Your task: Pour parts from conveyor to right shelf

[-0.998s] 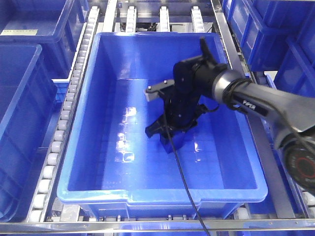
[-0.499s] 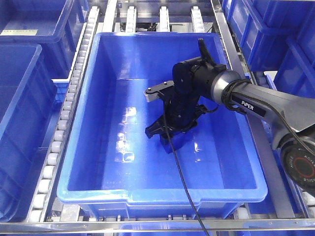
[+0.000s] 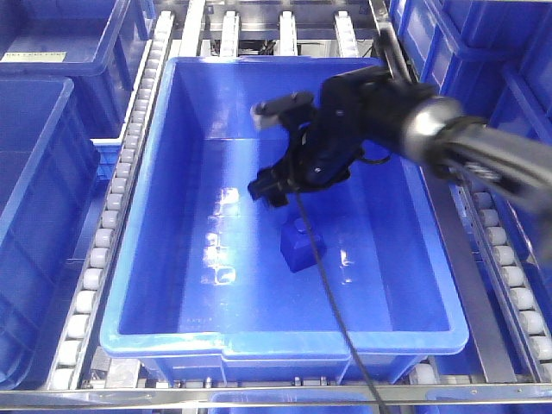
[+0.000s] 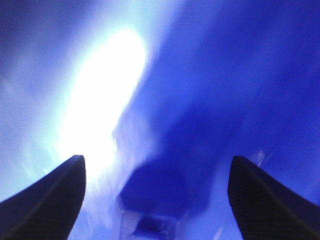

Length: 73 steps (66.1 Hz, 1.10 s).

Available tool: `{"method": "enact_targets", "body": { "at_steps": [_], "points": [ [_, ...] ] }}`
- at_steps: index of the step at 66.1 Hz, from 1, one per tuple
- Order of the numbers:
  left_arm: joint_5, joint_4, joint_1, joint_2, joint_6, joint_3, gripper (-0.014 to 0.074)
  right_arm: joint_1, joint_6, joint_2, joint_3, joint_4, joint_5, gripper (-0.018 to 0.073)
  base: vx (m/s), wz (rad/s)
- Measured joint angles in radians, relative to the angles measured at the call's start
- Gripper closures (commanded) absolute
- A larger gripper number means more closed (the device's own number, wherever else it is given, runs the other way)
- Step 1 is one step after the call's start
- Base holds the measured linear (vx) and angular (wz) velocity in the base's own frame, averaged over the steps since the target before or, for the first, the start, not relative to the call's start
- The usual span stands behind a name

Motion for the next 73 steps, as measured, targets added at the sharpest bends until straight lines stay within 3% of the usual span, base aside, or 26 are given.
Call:
{"method": "enact_targets", "body": {
  "at_steps": [21, 27, 37, 73],
  "points": [
    [0.0, 0.0, 0.0, 0.0, 0.0, 0.0, 0.0602, 0.0, 0.0, -0.362, 0.509, 0.005, -0.434, 0.0145, 0.0, 0.0],
    [0.0, 0.0, 0.0, 0.0, 0.0, 0.0, 0.0602, 0.0, 0.0, -0.476, 0.639, 0.005, -0.501, 0.0263, 0.0, 0.0],
    [0.0, 0.0, 0.0, 0.0, 0.0, 0.0, 0.0602, 0.0, 0.0, -0.672, 0.824, 0.005, -0.584, 0.0578, 0.0, 0.0],
    [0.0, 0.0, 0.0, 0.0, 0.0, 0.0, 0.0602, 0.0, 0.0, -1.206, 1.266, 0.005, -0.936, 0.0568, 0.0, 0.0]
  ]
}}
